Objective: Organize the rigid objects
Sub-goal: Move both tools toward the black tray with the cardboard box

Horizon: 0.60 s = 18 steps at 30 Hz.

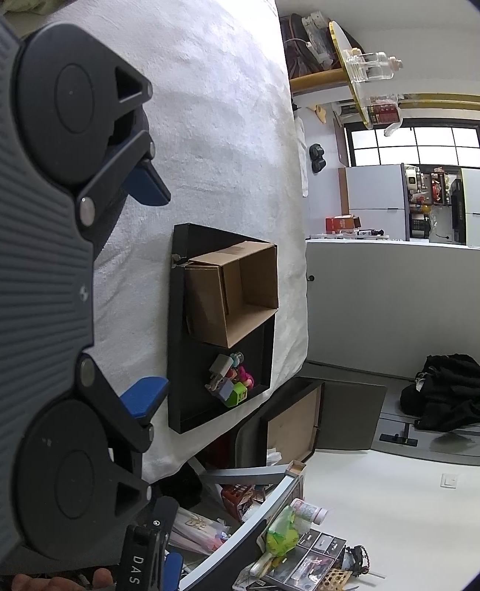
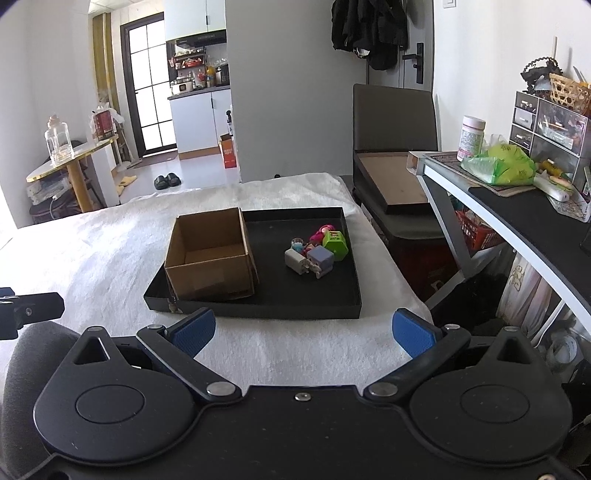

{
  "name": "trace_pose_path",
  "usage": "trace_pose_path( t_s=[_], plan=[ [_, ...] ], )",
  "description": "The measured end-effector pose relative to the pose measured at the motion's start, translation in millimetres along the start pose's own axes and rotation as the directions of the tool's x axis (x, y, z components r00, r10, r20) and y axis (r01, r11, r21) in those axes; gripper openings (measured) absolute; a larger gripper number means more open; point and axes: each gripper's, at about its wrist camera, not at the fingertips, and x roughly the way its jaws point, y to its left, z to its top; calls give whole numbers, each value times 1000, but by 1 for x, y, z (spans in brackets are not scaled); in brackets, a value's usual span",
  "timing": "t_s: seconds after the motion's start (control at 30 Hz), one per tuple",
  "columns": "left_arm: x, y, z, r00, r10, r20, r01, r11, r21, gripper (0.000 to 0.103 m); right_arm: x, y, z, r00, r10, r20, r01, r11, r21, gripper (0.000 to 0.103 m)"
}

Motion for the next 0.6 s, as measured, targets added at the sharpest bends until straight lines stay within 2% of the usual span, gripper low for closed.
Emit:
trace_pose_path(
  t_s=[0.33, 0.6],
  plan=[
    [0, 8, 1, 1000, 15, 15, -15, 1000, -13, 98, 0, 8, 2, 1000, 12, 14, -12, 1000, -11, 103],
    [11, 13, 8, 999, 33, 29, -33, 999, -15, 98, 13, 9, 5, 998, 55, 32, -55, 998, -6, 103]
  ],
)
